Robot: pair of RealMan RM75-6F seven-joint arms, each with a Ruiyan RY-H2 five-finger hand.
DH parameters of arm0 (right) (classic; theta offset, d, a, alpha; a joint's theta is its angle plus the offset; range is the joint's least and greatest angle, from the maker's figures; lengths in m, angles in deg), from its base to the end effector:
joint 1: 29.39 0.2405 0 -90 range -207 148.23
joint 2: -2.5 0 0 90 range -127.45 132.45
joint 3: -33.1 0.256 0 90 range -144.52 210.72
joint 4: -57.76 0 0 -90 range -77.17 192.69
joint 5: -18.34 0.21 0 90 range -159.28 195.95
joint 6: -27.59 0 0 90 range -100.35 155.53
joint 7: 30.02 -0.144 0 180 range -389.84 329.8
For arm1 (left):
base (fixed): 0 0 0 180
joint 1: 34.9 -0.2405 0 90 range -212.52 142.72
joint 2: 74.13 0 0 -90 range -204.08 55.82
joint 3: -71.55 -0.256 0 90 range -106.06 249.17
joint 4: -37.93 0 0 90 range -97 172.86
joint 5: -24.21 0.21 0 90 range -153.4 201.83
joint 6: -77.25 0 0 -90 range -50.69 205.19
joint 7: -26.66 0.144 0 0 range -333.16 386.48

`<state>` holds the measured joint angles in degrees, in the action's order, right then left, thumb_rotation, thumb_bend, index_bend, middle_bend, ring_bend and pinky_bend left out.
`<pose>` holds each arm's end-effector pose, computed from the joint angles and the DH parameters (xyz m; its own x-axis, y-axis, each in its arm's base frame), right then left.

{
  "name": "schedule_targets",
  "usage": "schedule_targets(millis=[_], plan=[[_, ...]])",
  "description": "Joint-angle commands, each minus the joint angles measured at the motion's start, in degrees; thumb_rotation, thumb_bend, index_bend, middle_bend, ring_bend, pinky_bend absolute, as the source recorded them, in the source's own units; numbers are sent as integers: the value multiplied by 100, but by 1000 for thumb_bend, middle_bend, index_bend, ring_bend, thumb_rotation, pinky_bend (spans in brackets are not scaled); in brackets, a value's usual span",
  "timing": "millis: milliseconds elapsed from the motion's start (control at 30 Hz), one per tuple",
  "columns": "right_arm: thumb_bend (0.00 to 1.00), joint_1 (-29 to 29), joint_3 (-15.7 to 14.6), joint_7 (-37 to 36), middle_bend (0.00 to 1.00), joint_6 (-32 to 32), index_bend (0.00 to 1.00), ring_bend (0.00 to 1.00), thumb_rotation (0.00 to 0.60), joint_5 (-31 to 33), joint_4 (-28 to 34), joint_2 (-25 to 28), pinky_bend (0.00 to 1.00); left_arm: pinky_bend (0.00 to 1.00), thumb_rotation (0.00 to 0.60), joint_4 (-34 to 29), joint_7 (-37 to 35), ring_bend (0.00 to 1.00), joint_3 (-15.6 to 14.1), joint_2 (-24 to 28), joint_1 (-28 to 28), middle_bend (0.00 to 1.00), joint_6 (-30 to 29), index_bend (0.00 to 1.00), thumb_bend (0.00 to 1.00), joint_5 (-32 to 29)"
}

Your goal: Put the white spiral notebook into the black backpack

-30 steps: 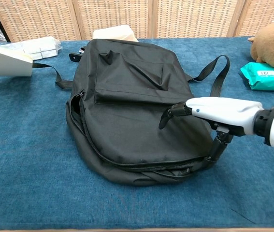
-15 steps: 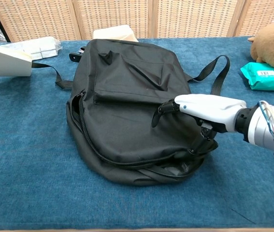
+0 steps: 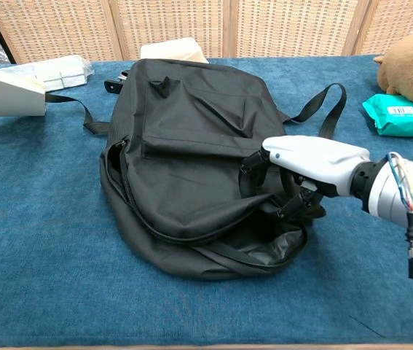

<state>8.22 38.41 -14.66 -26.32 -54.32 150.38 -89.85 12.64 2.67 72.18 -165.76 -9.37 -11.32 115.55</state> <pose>-0.1259 -0.2712 -0.0552 0.3440 -0.4244 0.8376 -0.8711 -0.4772 0.1159 -0.3390 0.3225 0.1351 0.5793 -0.2501 0.7758 0.6985 -0.3381 -0.6307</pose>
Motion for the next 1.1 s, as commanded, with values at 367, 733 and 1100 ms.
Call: schedule_targets(millis=[367,733,1100], plan=[[547,115,394,-570,511,32,552,401,600,119,174,-45,620,502,600,149,-259,446,-1,-111,-114,587,-261,820,585,22],[556,541,1284,-332,518,198,561,408,600,1344,588,450,624,513,600,349,-594,455,17,-254,-178,595,-615,836,603,50],[564,969,1726,-205,523,351,564,410,600,2797,582,752,626,518,600,247,-1060,456,49,-215,-236,600,-1514,845,646,182]])
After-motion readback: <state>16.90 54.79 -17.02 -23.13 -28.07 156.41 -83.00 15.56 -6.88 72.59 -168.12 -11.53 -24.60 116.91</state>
